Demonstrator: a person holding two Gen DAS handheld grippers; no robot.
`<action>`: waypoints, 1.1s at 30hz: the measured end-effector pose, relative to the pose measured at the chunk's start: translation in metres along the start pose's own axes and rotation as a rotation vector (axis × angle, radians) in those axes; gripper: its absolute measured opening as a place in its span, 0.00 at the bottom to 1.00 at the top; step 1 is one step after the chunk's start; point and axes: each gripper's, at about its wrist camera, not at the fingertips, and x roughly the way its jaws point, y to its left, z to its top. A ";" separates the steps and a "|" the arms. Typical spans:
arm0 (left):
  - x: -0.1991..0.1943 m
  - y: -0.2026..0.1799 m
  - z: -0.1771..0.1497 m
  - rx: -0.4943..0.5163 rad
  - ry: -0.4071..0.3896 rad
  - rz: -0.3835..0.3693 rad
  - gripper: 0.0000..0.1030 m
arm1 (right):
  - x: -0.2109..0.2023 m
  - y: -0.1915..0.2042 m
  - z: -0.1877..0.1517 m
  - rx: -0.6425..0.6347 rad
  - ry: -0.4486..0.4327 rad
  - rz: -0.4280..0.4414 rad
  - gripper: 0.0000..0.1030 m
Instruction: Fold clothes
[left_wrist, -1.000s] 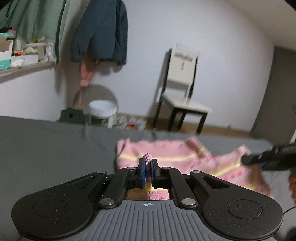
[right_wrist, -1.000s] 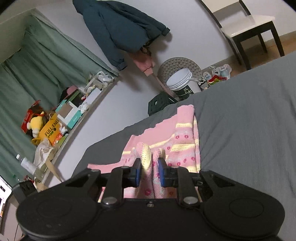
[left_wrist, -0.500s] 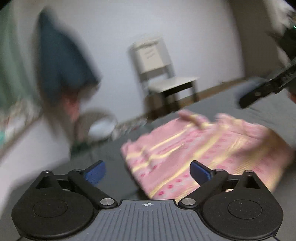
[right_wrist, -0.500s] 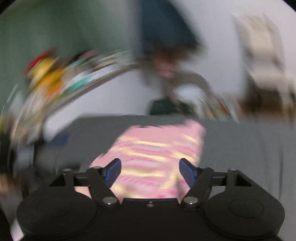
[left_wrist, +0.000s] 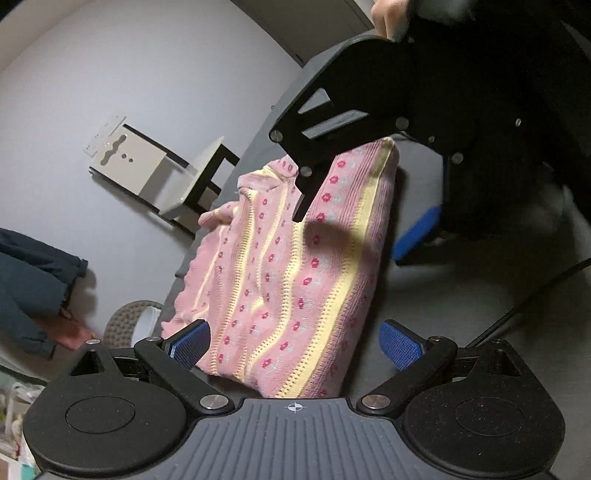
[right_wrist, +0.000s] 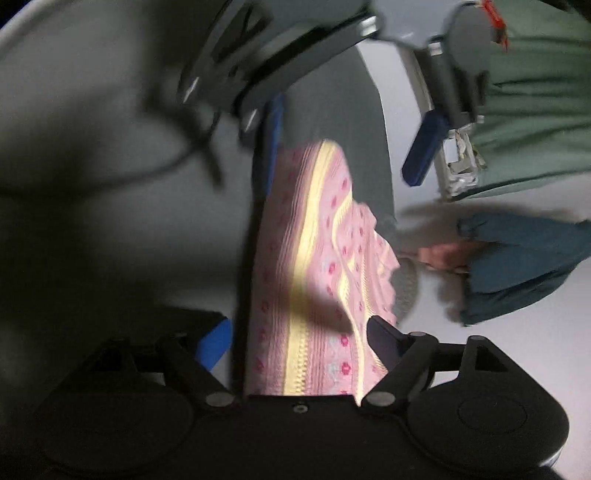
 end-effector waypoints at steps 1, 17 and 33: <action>0.003 -0.002 0.000 0.008 0.003 0.003 0.95 | 0.005 0.002 0.000 -0.012 0.013 -0.019 0.61; 0.062 -0.036 0.020 0.281 0.146 0.252 0.84 | 0.003 -0.062 -0.016 0.350 -0.068 -0.028 0.37; 0.030 -0.022 0.039 0.005 0.118 0.225 0.18 | 0.037 -0.006 -0.014 0.075 0.124 -0.146 0.78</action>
